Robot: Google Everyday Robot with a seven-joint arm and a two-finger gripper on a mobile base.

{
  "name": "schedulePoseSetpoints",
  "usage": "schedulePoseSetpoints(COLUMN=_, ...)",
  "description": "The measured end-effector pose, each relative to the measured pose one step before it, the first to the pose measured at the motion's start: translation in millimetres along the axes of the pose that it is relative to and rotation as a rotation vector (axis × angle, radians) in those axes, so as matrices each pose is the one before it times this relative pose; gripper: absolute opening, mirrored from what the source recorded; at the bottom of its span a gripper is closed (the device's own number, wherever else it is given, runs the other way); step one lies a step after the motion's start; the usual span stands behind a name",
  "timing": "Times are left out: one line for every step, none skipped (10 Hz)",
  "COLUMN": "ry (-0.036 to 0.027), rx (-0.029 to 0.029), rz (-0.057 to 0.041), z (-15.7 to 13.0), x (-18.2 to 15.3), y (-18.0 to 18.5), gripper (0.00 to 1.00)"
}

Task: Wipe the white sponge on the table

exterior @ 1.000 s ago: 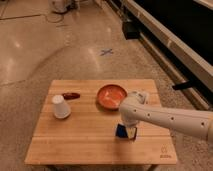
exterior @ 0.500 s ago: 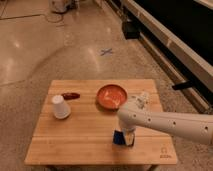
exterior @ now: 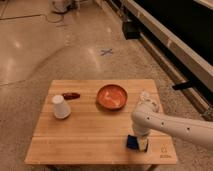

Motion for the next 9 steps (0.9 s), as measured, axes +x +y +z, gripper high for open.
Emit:
schedulePoseSetpoints(ry=0.00487, rx=-0.00126, rz=0.01169, z=0.17, x=10.68, y=-0.30, gripper=0.52)
schedulePoseSetpoints(ry=0.00565, rx=0.00356, rz=0.01288, z=-0.95, x=13.84, y=-2.56, gripper=0.64)
schedulePoseSetpoints(ry=0.00332, rx=0.00205, rz=0.00311, z=-0.89, x=9.15, y=-1.70, gripper=0.74)
schedulePoseSetpoints(ry=-0.00305, rx=0.01082, rz=-0.00304, z=-1.26, x=5.13, y=-3.69, gripper=0.78)
schedulePoseSetpoints(ry=-0.01502, rx=0.02825, rz=-0.01812, z=-3.30, x=3.15, y=-8.11, gripper=0.80)
schedulePoseSetpoints(ry=-0.01676, rx=0.02159, rz=-0.01659, z=-3.11, x=-0.94, y=-5.82, gripper=0.80)
schedulePoseSetpoints(ry=-0.00496, rx=0.00545, rz=-0.00510, z=-0.84, x=-0.56, y=-1.59, gripper=0.80)
schedulePoseSetpoints(ry=-0.00119, rx=0.00080, rz=-0.00056, z=-0.09, x=-0.77, y=-0.46, gripper=0.80)
schedulePoseSetpoints(ry=-0.00019, rx=-0.00029, rz=-0.00220, z=0.07, x=-1.02, y=-0.57, gripper=0.80)
